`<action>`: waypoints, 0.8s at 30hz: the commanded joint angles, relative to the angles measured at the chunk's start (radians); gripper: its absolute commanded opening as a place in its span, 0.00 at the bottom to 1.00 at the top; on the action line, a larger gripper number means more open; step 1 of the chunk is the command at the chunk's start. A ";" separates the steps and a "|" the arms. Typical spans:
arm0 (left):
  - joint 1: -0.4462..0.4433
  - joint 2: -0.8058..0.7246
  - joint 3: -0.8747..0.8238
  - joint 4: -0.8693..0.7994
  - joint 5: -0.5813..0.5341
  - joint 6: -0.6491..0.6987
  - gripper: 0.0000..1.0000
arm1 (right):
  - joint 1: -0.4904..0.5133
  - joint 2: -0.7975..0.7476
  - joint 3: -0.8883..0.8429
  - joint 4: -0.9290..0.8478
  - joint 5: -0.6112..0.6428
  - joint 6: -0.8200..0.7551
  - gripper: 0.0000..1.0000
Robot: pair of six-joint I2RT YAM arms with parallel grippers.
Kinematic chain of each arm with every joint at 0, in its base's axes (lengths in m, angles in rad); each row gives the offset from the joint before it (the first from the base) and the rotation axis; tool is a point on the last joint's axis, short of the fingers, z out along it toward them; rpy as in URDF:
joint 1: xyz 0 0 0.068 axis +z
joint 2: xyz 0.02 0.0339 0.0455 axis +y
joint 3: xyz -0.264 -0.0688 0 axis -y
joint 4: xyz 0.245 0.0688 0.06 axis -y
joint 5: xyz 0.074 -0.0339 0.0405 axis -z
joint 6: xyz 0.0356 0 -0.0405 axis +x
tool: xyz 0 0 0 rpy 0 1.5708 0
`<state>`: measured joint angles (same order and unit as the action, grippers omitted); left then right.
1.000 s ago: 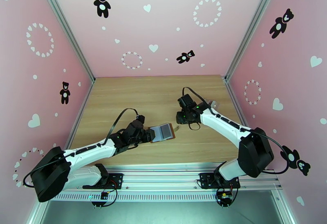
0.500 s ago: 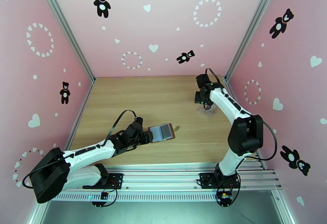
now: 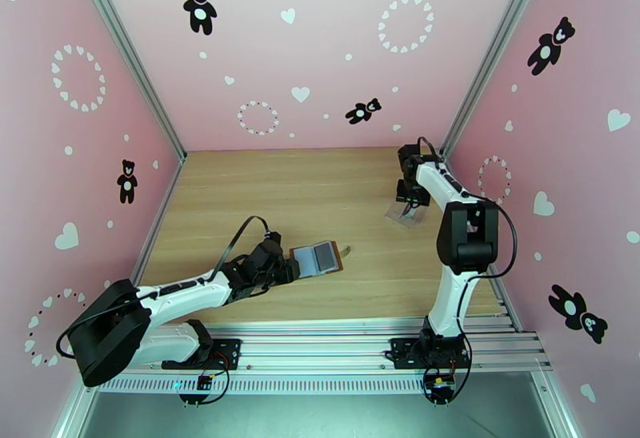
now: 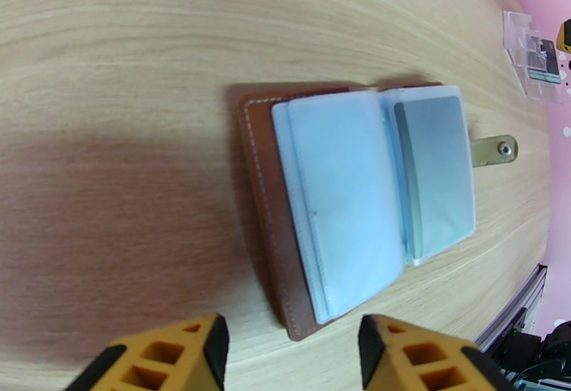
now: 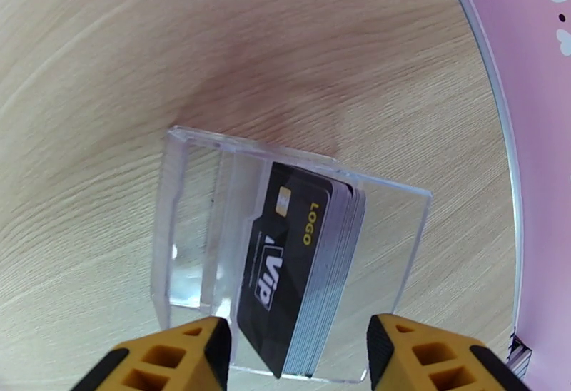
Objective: Put the credit cards into the card holder
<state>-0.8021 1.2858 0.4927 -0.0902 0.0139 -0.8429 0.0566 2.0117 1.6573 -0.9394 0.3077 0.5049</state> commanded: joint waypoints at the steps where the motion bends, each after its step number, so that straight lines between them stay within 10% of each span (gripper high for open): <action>1: -0.007 0.008 0.013 0.012 -0.008 0.005 0.54 | -0.003 0.042 0.044 -0.041 0.032 -0.005 0.57; 24: -0.007 0.011 0.012 0.012 -0.005 0.003 0.54 | -0.036 0.055 0.007 -0.064 0.041 0.001 0.55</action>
<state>-0.8021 1.2896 0.4927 -0.0898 0.0139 -0.8429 0.0334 2.0594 1.6730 -0.9760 0.3527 0.5049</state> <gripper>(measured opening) 0.536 0.555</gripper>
